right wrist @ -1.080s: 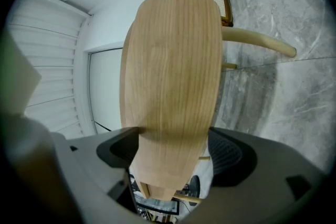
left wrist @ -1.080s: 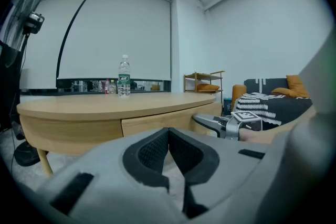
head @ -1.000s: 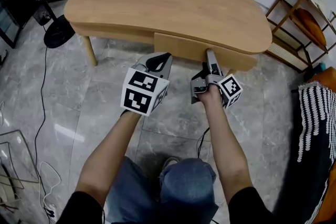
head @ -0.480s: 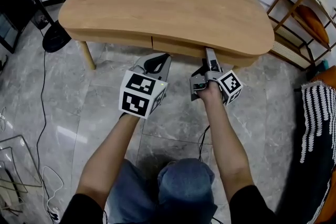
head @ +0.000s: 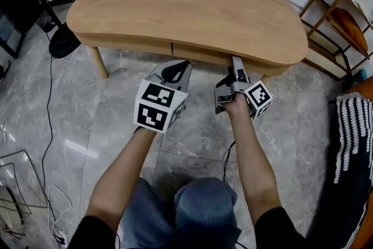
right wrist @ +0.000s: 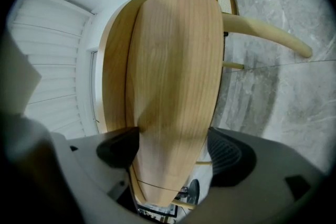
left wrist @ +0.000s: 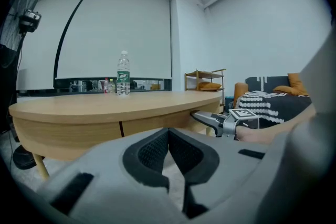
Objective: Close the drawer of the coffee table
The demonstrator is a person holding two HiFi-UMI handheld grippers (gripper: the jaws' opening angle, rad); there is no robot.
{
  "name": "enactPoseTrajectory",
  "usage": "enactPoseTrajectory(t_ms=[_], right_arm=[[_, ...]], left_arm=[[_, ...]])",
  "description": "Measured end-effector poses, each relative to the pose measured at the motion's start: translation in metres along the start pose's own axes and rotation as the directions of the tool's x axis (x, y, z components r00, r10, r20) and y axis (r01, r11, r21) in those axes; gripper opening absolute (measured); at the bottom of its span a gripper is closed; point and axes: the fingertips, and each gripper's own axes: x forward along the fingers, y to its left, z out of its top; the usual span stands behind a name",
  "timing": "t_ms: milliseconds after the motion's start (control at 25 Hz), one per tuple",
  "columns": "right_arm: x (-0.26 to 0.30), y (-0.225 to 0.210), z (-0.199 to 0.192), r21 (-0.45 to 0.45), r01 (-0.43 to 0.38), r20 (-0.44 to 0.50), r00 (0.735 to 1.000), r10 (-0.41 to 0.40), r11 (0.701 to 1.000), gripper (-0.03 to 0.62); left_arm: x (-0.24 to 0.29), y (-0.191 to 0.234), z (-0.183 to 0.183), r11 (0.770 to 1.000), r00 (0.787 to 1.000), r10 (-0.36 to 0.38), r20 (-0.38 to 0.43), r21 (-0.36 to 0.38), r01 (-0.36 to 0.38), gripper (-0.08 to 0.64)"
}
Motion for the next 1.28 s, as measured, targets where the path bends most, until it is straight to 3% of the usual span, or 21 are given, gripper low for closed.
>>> enactPoseTrajectory(t_ms=[440, 680, 960, 1280], right_arm=[[-0.049, 0.016, -0.009, -0.038, 0.065, -0.021, 0.998, -0.066, 0.997, 0.351], [-0.078, 0.056, -0.002, -0.065, 0.109, -0.026, 0.994, -0.11, 0.992, 0.31], [-0.076, 0.17, 0.012, -0.201, 0.105, -0.102, 0.987, -0.128, 0.974, 0.232], [-0.046, 0.351, 0.052, -0.433, 0.047, -0.175, 0.975, -0.135, 0.9, 0.129]], left_arm=[[-0.016, -0.017, 0.019, 0.999, 0.999, -0.043, -0.003, -0.004, 0.043, 0.002], [-0.033, -0.028, 0.05, 0.997, 0.997, -0.067, -0.039, -0.035, 0.065, 0.002], [-0.07, -0.023, 0.134, 0.996, 0.996, -0.063, -0.069, -0.075, 0.058, 0.002], [-0.118, -0.004, 0.268, 0.996, 0.994, -0.026, -0.106, -0.084, 0.017, 0.002]])
